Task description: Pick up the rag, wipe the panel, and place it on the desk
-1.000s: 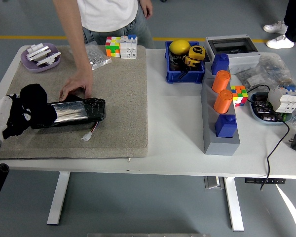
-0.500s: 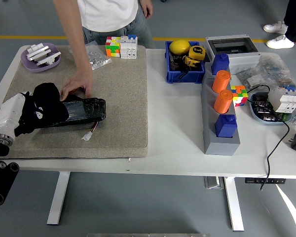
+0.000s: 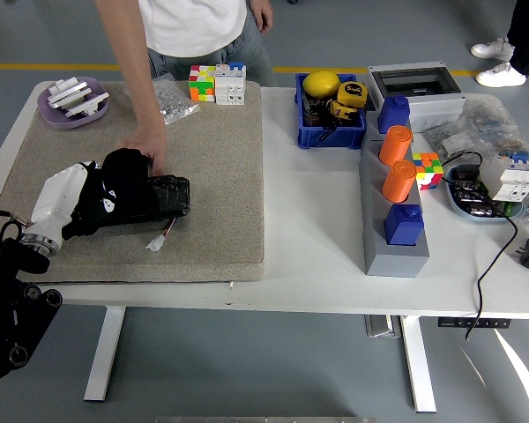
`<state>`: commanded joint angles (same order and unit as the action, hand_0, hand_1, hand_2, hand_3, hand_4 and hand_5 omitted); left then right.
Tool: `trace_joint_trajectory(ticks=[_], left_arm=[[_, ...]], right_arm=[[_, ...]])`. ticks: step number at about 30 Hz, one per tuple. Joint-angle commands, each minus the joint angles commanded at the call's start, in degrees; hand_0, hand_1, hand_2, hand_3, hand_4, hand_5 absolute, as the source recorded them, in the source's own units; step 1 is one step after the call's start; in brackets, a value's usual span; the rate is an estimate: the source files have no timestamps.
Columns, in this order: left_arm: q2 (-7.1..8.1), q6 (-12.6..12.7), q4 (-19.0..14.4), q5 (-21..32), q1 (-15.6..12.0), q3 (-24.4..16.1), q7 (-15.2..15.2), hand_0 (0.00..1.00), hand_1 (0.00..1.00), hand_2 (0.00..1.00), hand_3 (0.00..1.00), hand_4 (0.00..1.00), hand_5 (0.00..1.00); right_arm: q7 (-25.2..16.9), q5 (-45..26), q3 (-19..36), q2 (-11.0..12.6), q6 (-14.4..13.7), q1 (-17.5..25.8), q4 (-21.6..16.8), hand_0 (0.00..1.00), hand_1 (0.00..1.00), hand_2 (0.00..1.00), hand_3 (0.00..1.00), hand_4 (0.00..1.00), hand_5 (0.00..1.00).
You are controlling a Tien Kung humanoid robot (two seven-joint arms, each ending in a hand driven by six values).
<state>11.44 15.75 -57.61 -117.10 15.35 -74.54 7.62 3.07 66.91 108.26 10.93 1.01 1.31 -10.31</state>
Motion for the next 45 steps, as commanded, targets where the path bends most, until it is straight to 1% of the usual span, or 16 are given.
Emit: trace_joint_trajectory(ticks=[9, 13, 19, 24, 32, 37, 45], left_arm=[[-0.43, -0.25, -1.69, 0.1, 0.95, 4.14, -0.55, 0.259, 0.202, 0.56, 0.393, 0.002, 0.002], [-0.45, -0.29, -2.16, 0.72, 1.33, 6.47, -0.66, 0.259, 0.202, 0.56, 0.393, 0.002, 0.002], [-0.84, -0.5, -3.03, 1.09, 1.8, 9.94, -1.19, 0.259, 0.202, 0.559, 0.392, 0.002, 0.002], [-1.03, -0.47, -3.77, 1.59, 1.95, 11.37, -1.31, 0.259, 0.201, 0.559, 0.392, 0.002, 0.002], [-0.89, -0.33, -4.05, 1.57, 1.92, 10.8, -1.54, 0.26, 0.203, 0.557, 0.393, 0.002, 0.002], [-0.86, -0.3, -2.82, 1.38, 1.7, 9.62, -1.18, 0.26, 0.203, 0.557, 0.393, 0.002, 0.002], [-0.16, -0.41, -1.91, 0.48, 1.14, 7.09, -1.19, 0.26, 0.203, 0.557, 0.394, 0.002, 0.002]], right_arm=[[0.14, -0.42, -0.34, 0.11, 0.01, 0.02, 0.0, 0.768, 0.628, 0.678, 0.609, 0.998, 0.563], [0.07, -0.4, -0.27, 0.08, 0.06, 0.02, 0.0, 0.768, 0.628, 0.678, 0.609, 0.998, 0.563], [0.07, -0.19, -0.14, 0.08, 0.09, -0.05, 0.0, 0.767, 0.628, 0.678, 0.609, 0.998, 0.563], [0.15, -0.24, -0.14, 0.04, 0.0, -0.12, 0.0, 0.768, 0.629, 0.678, 0.61, 0.998, 0.563], [0.25, -0.47, -0.28, 0.0, 0.0, -0.01, 0.0, 0.769, 0.629, 0.679, 0.61, 0.998, 0.565], [0.14, -0.41, -0.27, 0.02, 0.08, -0.01, 0.0, 0.769, 0.629, 0.679, 0.61, 0.998, 0.565], [0.14, -0.43, -0.49, 0.02, 0.19, 0.01, 0.0, 0.769, 0.628, 0.679, 0.61, 0.998, 0.564]])
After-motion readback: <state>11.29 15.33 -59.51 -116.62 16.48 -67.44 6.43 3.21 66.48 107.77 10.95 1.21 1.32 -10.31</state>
